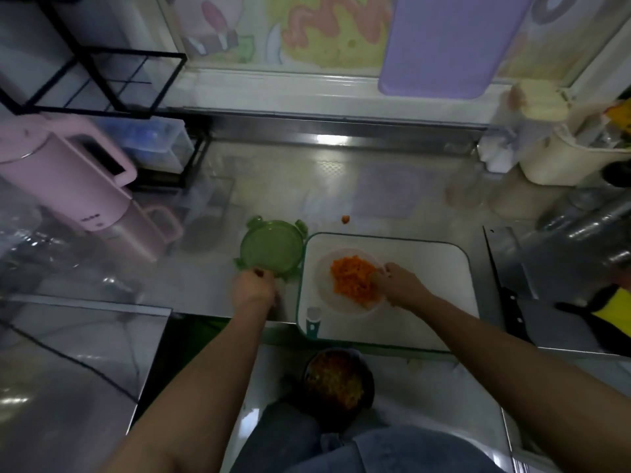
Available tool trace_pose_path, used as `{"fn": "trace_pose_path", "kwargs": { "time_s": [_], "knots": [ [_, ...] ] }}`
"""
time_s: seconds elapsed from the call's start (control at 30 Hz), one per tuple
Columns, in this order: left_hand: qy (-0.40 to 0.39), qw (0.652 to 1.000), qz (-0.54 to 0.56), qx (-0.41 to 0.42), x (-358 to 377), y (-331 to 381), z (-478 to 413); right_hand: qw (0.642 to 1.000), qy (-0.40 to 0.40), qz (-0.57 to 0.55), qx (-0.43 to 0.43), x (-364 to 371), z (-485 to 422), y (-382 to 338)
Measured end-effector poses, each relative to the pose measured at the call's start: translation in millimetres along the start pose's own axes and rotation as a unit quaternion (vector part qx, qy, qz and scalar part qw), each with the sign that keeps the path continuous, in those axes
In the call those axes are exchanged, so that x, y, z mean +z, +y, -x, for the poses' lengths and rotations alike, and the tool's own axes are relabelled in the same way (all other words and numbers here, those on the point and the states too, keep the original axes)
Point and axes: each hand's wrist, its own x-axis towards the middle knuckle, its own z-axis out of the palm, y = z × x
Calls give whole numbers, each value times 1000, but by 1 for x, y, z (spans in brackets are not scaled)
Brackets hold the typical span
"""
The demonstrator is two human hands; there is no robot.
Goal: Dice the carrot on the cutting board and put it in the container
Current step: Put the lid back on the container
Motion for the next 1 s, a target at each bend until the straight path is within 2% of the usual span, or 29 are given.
{"fn": "trace_pose_path", "kwargs": {
  "time_s": [0.1, 0.17, 0.43, 0.57, 0.67, 0.77, 0.83, 0.9, 1.0],
  "knots": [
    [47, 998, -51, -12, -12, -3, -20, 993, 111, 13, -33, 2, -5, -15],
    [31, 996, -87, -9, -17, -5, -31, 984, 160, 23, -71, 8, -5, -24],
    [-41, 998, 5, -37, -14, -11, -60, 983, 156, 52, -83, 30, -4, -36],
    [-33, 994, 94, -35, -18, -15, -59, 974, 188, 82, -95, 33, -5, -37],
    [0, 986, 166, 21, -27, -4, -55, 948, 221, 94, -211, 40, -3, -50],
    [8, 970, 237, 52, -36, 20, -41, 921, 150, 136, -332, 54, 1, -70],
    [-11, 955, 287, 68, -39, 36, -32, 906, 130, 158, -370, 63, 2, -81],
    [-24, 944, 314, 93, -40, 52, -18, 904, 150, 127, -381, 65, 3, -92],
    [-46, 929, 341, 134, -39, 70, 6, 886, 242, 3, -396, 57, 5, -102]
  ]
}}
